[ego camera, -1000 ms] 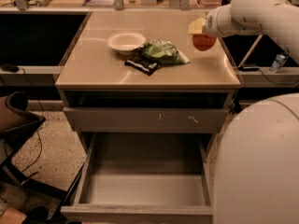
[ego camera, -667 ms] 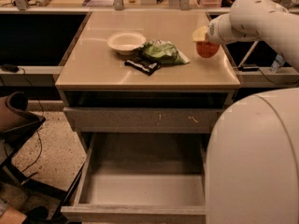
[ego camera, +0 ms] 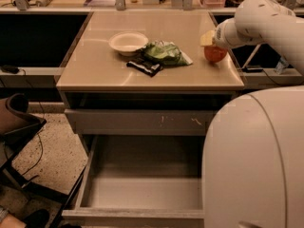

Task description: Pick apple from middle drawer and place on counter

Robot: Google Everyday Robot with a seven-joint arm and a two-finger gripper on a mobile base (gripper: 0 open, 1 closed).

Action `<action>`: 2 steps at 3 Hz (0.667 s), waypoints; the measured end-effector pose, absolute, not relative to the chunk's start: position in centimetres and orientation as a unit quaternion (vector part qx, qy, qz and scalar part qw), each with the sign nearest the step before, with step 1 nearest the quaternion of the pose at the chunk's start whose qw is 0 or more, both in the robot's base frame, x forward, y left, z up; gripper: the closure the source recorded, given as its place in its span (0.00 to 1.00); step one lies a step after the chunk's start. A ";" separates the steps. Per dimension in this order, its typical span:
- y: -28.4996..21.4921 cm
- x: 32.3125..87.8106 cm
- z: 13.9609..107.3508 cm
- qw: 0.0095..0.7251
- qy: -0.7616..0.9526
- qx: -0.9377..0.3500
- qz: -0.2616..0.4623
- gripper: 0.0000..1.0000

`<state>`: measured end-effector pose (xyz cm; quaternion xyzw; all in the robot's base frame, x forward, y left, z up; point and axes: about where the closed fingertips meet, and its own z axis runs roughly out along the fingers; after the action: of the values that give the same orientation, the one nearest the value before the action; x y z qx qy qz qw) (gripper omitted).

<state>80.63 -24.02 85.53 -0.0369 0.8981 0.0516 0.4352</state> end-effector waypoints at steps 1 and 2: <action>-24.0 80.6 85.5 0.435 0.898 -0.037 0.052 0.58; -24.0 80.6 85.5 0.435 0.898 -0.037 0.052 0.35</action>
Offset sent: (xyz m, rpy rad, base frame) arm 0.0000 0.0000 0.0000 0.0000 0.0000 0.0000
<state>80.64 -24.02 85.52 -0.0369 0.8981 0.0516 0.4352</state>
